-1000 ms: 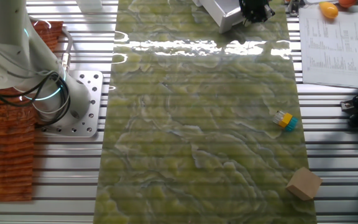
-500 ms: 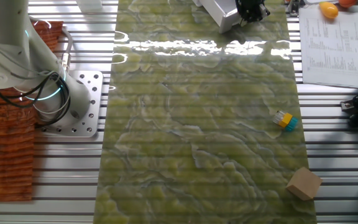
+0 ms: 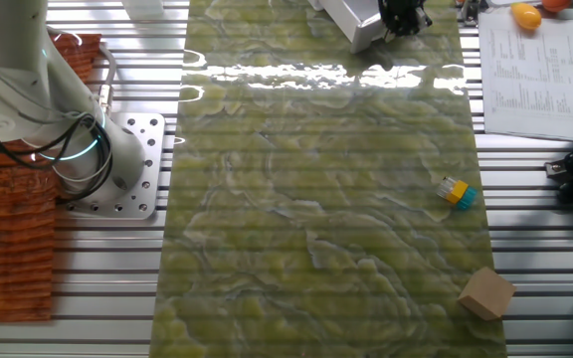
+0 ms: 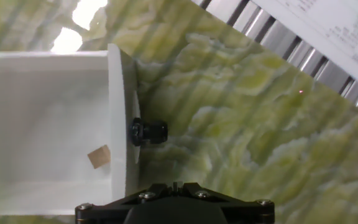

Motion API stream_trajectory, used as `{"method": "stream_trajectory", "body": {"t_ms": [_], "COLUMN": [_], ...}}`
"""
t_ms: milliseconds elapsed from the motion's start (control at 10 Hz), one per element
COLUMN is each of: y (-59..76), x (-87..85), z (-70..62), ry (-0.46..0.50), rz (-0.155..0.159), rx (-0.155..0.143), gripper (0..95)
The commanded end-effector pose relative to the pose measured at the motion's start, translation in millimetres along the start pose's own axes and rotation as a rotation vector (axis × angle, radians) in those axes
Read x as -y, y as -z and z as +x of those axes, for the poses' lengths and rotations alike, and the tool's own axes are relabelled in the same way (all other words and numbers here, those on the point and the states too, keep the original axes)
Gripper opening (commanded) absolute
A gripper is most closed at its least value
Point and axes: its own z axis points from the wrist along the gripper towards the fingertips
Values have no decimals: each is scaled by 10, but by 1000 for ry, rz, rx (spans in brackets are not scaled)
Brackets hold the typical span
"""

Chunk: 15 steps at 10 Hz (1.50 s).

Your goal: Put things in the drawer

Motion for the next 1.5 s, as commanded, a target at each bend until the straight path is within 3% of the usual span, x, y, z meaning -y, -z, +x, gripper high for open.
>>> {"method": "stream_trajectory", "body": {"t_ms": [100, 300, 600, 900, 1100, 1500], "y": [-33, -271, -419, -448, -470, -493], "x": [29, 167, 235, 215, 98, -76], "z": [44, 37, 24, -5, -46, -97], "ry": [-10, 6, 48, 79, 71, 70], "rz": [15, 19, 30, 9, -22, -24], "rx": [-39, -16, 4, 19, 35, 31], "gripper": [0, 0, 0, 0, 0, 0]}}
